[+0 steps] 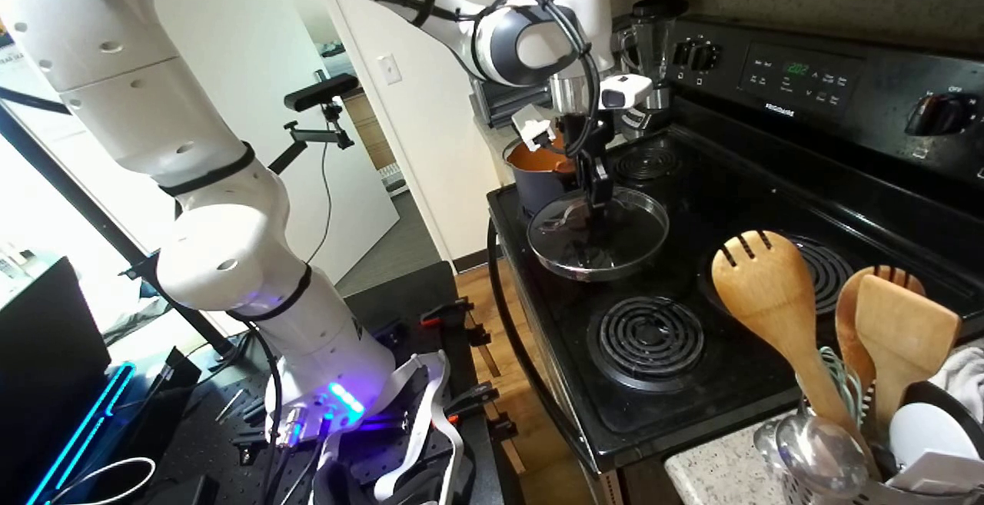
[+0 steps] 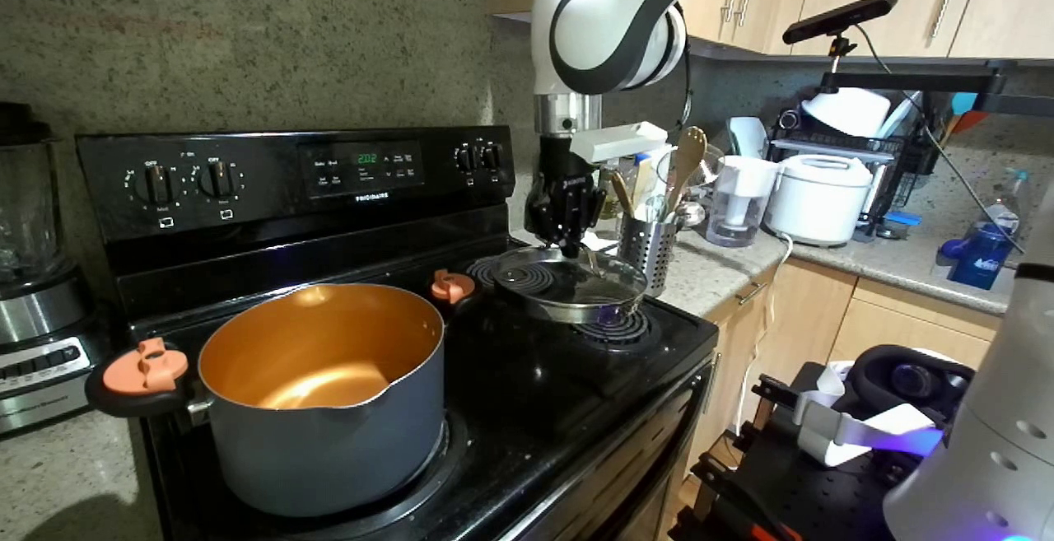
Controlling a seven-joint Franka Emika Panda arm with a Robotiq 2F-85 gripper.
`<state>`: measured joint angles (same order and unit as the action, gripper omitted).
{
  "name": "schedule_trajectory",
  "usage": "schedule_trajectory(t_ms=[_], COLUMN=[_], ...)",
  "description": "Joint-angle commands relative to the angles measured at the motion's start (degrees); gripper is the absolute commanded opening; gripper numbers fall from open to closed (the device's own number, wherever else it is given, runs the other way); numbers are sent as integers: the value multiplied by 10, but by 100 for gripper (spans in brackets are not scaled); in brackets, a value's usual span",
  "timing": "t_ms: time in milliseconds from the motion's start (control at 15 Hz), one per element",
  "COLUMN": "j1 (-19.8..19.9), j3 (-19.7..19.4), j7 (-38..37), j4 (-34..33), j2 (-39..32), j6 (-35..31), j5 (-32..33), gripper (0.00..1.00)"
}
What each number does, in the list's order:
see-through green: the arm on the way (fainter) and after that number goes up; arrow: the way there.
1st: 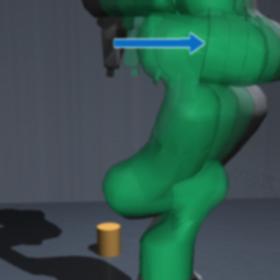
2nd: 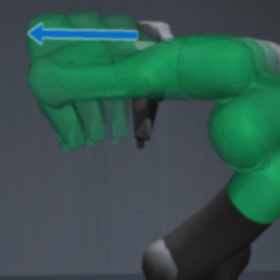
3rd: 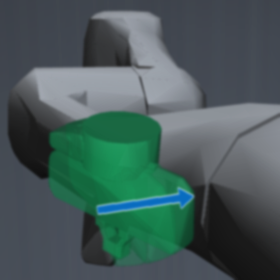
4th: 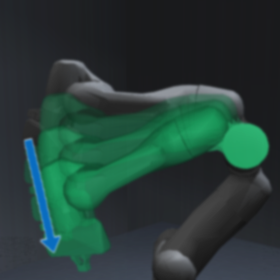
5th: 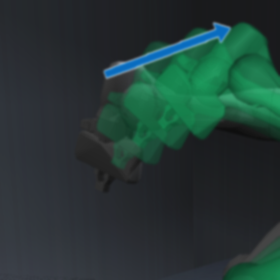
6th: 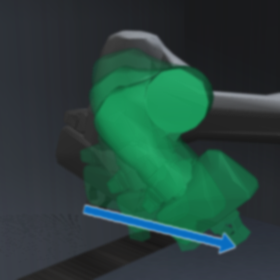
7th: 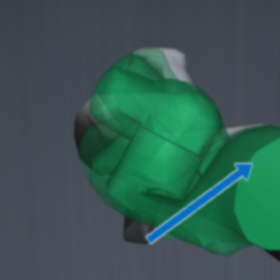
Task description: Cover the pot with the lid
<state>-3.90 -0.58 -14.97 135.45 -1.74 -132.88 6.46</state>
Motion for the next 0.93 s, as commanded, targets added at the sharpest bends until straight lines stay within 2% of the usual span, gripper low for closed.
schedule_trajectory(t_ms=[0, 400, 867], j1=[6, -5, -29], j3=[9, 41, 94], j7=[-11, -15, -13], j4=[18, 18, 4], j2=[62, 103, 106], j6=[36, 39, 32], j5=[19, 39, 40], gripper=[2, 3, 2])
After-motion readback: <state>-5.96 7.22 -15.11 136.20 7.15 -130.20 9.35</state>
